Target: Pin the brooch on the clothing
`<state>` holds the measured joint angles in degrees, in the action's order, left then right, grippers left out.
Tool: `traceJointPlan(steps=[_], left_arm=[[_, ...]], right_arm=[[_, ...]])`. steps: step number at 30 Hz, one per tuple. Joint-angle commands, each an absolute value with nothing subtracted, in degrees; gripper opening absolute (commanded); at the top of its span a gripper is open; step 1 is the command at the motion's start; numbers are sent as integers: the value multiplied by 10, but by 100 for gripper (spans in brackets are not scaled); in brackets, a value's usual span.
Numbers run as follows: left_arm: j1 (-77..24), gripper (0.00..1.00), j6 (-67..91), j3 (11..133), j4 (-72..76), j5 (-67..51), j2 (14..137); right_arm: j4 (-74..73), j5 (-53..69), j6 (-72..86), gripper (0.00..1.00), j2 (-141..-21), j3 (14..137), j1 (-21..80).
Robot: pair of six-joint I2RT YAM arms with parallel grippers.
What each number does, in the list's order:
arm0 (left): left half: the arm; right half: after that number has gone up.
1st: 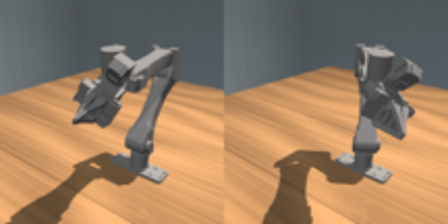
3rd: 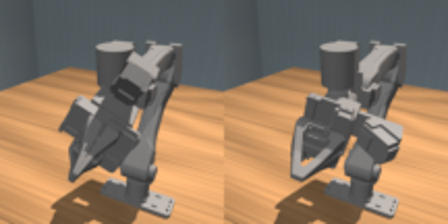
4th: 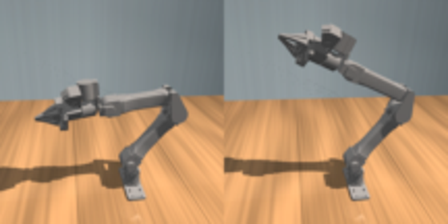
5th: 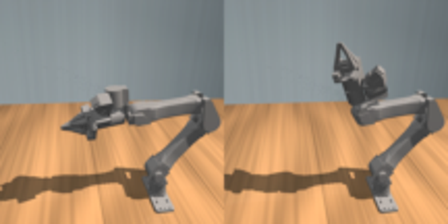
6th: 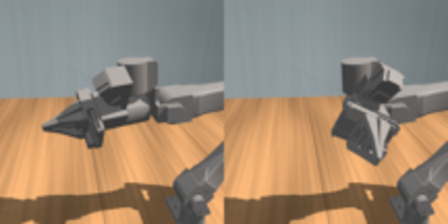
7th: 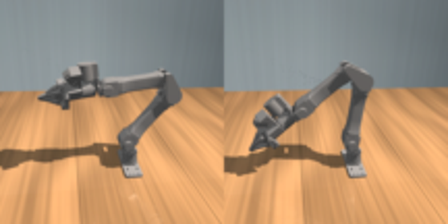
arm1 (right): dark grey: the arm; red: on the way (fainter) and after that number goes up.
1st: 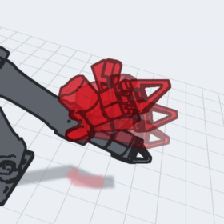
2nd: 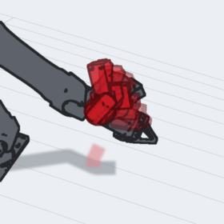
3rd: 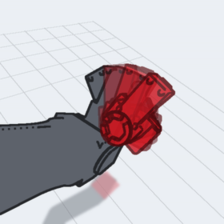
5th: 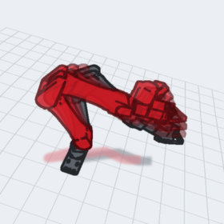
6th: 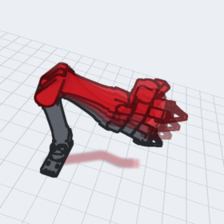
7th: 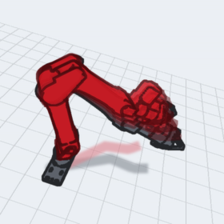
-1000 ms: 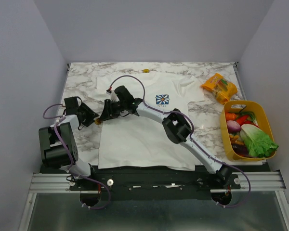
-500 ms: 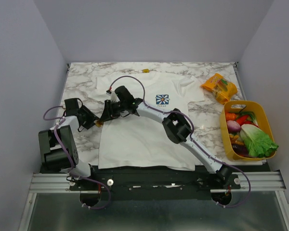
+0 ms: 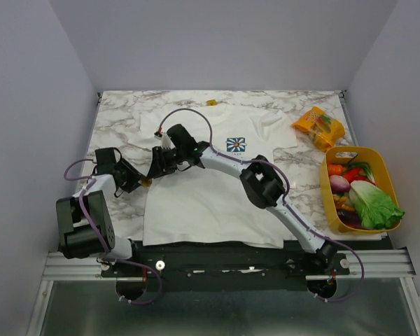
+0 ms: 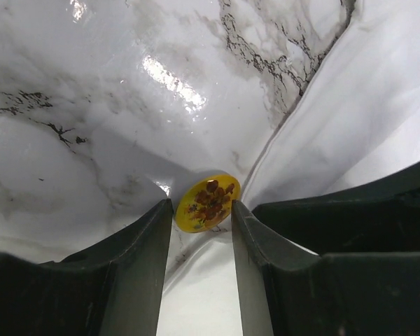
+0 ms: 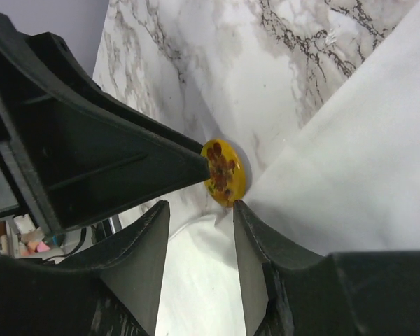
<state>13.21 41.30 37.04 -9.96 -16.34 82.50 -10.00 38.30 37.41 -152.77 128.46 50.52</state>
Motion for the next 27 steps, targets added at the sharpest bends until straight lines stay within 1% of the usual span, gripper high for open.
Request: traceJointPlan(steps=[1, 4, 6, 9, 11, 12, 14, 15, 21, 27], left_arm=[[129, 49, 403, 352, -130, -139, 805], [129, 49, 402, 351, -132, -135, 794], [130, 49, 400, 350, -131, -132, 787], [129, 48, 398, 348, -127, -134, 787], [129, 47, 398, 347, -123, -134, 788], [130, 47, 398, 347, -122, -134, 790], [129, 47, 398, 347, -120, -133, 793], [129, 47, 398, 348, -120, -129, 794], [129, 47, 397, 360, -116, -116, 802], [129, 47, 387, 378, -116, -107, 822]], right_arm=[[-115, 350, 335, 50, -1457, 1243, 505], [-115, 336, 324, 48, -1426, 1188, 505], [-116, 315, 318, 45, -1408, 1144, 507], [-125, 306, 310, 27, -1411, 1114, 507], [-132, 308, 310, 18, -1428, 1121, 508], [-148, 309, 312, 14, -1439, 1147, 507], [-170, 309, 318, 13, -1476, 1184, 510], [-191, 311, 321, 9, -1489, 1216, 512], [-230, 289, 335, 8, -1532, 1281, 516], [-239, 278, 341, 8, -1544, 1301, 517]])
